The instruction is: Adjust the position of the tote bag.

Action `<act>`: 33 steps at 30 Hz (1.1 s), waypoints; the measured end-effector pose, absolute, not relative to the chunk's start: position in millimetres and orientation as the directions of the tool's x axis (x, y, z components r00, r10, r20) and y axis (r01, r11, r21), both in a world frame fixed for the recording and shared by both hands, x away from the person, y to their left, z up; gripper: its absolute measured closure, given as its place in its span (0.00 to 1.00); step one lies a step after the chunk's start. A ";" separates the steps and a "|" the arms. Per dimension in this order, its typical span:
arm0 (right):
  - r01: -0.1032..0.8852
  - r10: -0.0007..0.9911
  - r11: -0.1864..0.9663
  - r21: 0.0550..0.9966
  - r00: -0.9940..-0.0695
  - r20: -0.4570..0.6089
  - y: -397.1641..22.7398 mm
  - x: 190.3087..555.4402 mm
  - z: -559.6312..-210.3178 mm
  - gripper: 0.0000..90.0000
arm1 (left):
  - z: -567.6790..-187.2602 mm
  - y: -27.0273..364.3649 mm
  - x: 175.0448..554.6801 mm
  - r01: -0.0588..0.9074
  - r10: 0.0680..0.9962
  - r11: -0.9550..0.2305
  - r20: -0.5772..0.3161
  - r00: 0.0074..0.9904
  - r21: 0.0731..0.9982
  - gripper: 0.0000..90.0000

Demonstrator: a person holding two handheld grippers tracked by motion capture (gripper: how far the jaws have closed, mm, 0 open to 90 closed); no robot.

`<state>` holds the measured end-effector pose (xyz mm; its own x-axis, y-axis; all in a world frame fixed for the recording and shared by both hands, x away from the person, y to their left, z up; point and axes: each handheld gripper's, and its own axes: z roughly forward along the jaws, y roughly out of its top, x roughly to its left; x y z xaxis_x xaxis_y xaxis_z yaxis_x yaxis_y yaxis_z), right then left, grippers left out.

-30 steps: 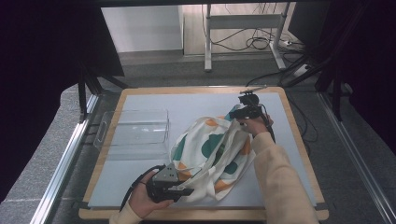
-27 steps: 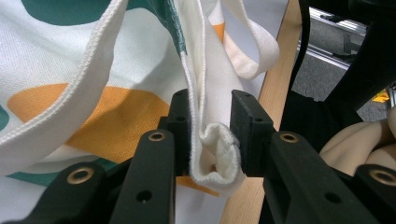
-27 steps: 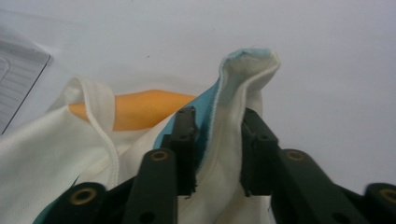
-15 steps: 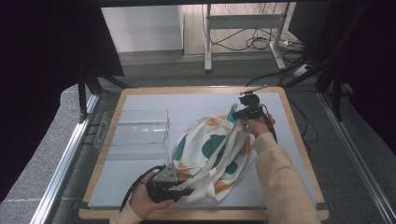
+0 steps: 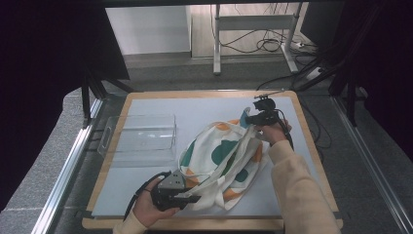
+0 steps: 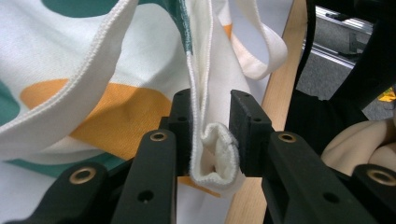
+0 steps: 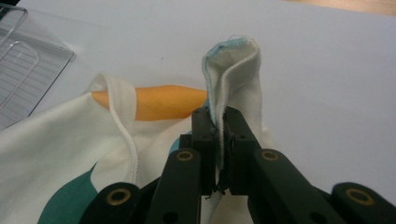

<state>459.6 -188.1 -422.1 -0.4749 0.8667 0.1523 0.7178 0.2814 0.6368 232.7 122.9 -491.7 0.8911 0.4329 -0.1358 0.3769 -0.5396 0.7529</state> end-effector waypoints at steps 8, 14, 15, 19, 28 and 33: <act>0.698 0.864 0.272 0.663 -0.480 0.151 -202.7 445.9 -411.1 0.93 | -489.2 130.3 238.1 0.379 0.455 -0.534 -0.121 0.882 0.756 0.80; 0.695 0.865 0.246 0.676 -0.472 0.171 -214.5 437.5 -411.3 0.93 | -488.9 134.3 244.8 0.389 0.473 -0.530 -0.118 0.873 0.753 0.80; 0.692 0.864 0.235 0.682 -0.471 0.180 -219.2 434.3 -410.8 0.93 | -488.2 135.8 247.5 0.390 0.480 -0.529 -0.113 0.870 0.754 0.81; 0.684 0.863 0.227 0.693 -0.471 0.182 -224.7 430.5 -410.5 0.93 | -487.1 138.4 253.4 0.391 0.492 -0.530 -0.103 0.864 0.752 0.81; 0.653 0.858 0.195 0.732 -0.475 0.196 -242.4 417.4 -412.3 0.93 | -482.5 144.9 272.0 0.409 0.527 -0.524 -0.093 0.845 0.748 0.82; 0.645 0.858 0.163 0.746 -0.466 0.215 -252.2 408.1 -413.8 0.93 | -477.6 145.7 277.7 0.413 0.541 -0.511 -0.091 0.836 0.754 0.82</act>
<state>408.1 -252.2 -413.8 -0.4659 0.8583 0.2151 0.6452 0.1631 0.7464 277.7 145.7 -477.6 0.8359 0.5412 -0.0915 0.4132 -0.5107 0.7539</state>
